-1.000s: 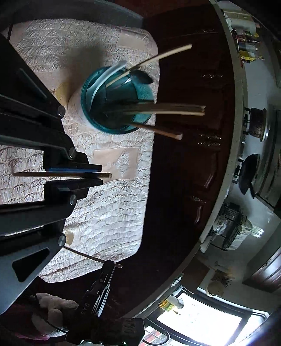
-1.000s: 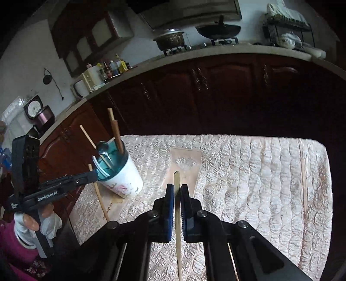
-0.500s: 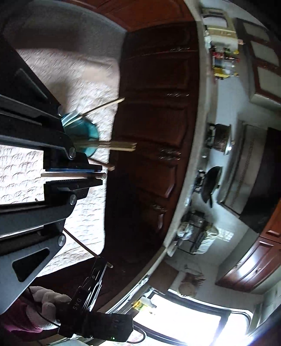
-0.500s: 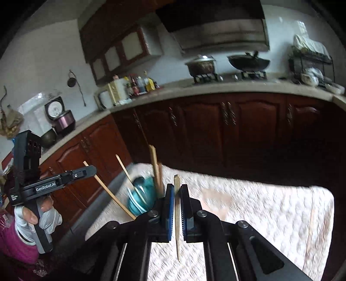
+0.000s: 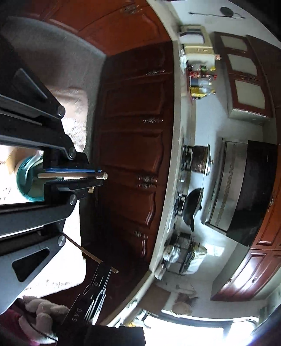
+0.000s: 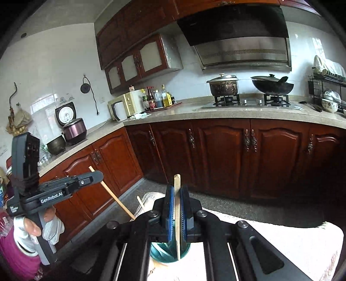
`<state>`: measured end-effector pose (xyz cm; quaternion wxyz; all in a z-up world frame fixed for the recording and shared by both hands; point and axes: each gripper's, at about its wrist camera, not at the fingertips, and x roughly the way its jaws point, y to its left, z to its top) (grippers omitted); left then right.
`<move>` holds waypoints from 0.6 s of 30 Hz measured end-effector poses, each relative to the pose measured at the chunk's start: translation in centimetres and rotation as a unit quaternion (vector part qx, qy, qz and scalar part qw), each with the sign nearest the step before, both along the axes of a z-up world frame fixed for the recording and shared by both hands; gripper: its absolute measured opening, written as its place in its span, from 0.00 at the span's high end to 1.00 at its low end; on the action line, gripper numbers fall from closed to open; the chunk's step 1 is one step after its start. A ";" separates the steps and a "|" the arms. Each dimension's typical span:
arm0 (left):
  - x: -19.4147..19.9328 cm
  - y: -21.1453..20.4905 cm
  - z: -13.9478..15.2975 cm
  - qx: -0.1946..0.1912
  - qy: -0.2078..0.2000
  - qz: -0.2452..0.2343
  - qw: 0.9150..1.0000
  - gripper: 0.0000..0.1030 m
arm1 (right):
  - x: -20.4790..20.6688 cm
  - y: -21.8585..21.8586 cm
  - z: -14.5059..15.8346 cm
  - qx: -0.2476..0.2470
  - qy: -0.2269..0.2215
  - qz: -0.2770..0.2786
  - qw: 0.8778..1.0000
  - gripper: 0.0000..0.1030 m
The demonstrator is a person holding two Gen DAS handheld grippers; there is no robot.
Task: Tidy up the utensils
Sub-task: 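Carry both chopsticks over the cup while both tools open to drop them in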
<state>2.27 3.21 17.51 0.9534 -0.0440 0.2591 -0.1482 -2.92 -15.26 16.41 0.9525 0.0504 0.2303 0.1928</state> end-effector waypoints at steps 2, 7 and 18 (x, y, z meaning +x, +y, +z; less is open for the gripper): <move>1.0 -0.2 -1.1 0.002 0.013 0.001 1.000 0.95 | 1.3 0.8 -0.6 -0.007 0.006 -0.004 1.000 0.93; 3.0 -0.7 -4.2 0.022 0.036 0.014 0.999 0.95 | 4.1 2.2 -2.9 -0.020 0.028 -0.003 0.999 0.93; 5.2 -1.8 -9.0 0.022 0.085 0.016 0.996 0.95 | 7.4 2.8 -8.9 -0.029 0.094 0.017 0.995 0.93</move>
